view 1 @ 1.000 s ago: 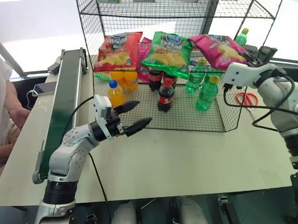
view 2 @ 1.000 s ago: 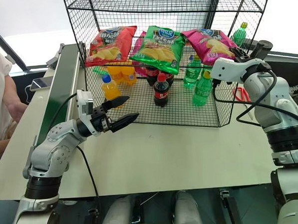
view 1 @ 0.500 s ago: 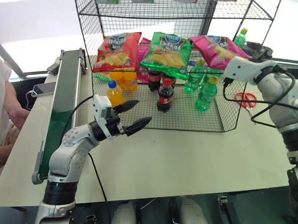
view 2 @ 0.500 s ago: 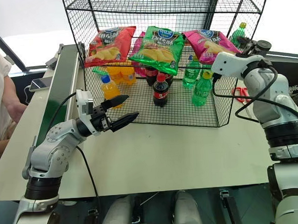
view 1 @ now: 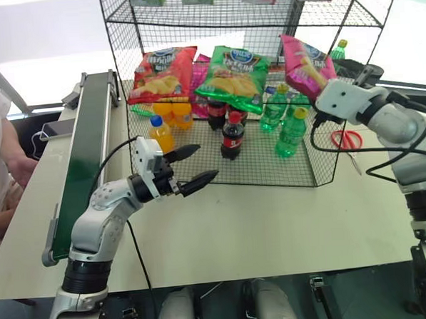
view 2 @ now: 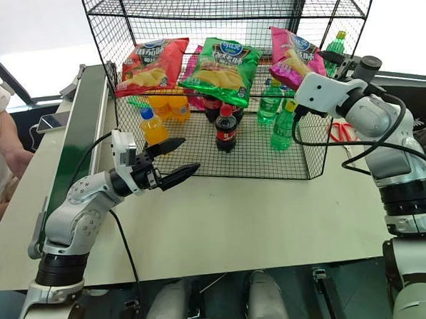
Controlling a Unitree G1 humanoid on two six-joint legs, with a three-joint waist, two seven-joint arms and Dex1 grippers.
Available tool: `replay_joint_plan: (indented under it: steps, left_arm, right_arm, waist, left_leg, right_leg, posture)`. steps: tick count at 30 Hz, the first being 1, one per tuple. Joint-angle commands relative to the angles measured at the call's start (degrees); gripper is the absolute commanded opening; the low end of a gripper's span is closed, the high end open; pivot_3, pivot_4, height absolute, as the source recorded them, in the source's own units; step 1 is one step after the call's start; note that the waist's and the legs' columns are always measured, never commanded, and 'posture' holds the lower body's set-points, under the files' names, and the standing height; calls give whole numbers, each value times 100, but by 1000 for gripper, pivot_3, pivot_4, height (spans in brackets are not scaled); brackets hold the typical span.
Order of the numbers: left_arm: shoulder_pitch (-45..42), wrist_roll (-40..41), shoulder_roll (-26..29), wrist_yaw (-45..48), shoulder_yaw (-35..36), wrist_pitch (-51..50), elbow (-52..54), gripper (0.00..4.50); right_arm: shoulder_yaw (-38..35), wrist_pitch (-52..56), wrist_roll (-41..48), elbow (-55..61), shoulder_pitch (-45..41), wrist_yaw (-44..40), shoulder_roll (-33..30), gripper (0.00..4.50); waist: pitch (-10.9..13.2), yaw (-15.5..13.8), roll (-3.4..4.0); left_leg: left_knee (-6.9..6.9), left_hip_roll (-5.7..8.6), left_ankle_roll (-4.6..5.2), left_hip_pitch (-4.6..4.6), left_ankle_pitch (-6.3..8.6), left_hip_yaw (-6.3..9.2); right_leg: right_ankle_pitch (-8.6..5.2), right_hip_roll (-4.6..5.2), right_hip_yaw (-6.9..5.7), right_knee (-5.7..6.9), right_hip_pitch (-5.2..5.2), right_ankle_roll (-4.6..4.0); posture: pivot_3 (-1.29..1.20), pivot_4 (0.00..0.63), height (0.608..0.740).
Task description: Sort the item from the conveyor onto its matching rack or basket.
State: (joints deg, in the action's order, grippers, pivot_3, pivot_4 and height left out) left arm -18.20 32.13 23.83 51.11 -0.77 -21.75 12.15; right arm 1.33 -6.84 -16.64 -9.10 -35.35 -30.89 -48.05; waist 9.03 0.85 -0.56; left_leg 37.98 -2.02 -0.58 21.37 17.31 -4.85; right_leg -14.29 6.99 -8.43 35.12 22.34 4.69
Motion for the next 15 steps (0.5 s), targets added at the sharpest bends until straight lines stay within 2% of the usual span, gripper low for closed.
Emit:
replay_joint_plan:
  steps: [1,2,3,4,11,15]
  left_arm:
    - [-66,-70,79,69,45,179,70,4500]
    - [-71,-69,77,71,41,178,61,4500]
    - [-70,-100,81,74,17,210,57,4500]
    - [-66,-114,81,74,-2,230,56,4500]
    - [-31,-126,46,52,-3,235,81,4500]
    - [-18,-156,42,45,-4,240,81,4500]
  right_arm:
    - [-136,-261,226,85,42,-32,15,4428]
    - [-151,-260,250,64,49,-15,35,4049]
    - [-137,-258,260,42,75,-44,34,3903]
    - [-114,-282,201,6,92,-8,20,3569]
    - [-67,-533,98,-178,-8,104,-22,162]
    - [83,-929,-223,-499,-249,198,-188,72]
  waist:
    - [0,-6,1]
    - [1,-7,1]
    - [1,-9,2]
    - [1,-13,1]
    - [1,-20,1]
    - [1,-16,1]
  left_leg:
    - [0,-1,0,1,0,0]
    - [0,-1,0,1,0,0]
    - [0,-1,0,1,0,0]
    - [0,-2,0,2,0,0]
    - [1,-2,0,3,0,0]
    - [1,-2,1,2,0,-1]
  right_leg:
    - [1,0,0,2,1,-1]
    - [1,0,0,2,3,-2]
    - [1,0,0,2,3,-2]
    - [1,0,0,2,3,-2]
    - [1,1,0,0,3,-2]
    - [1,1,0,1,4,-2]
  posture:
    - [0,150,740]
    - [0,150,740]
    - [0,150,740]
    - [0,150,740]
    - [0,150,740]
    - [0,150,740]
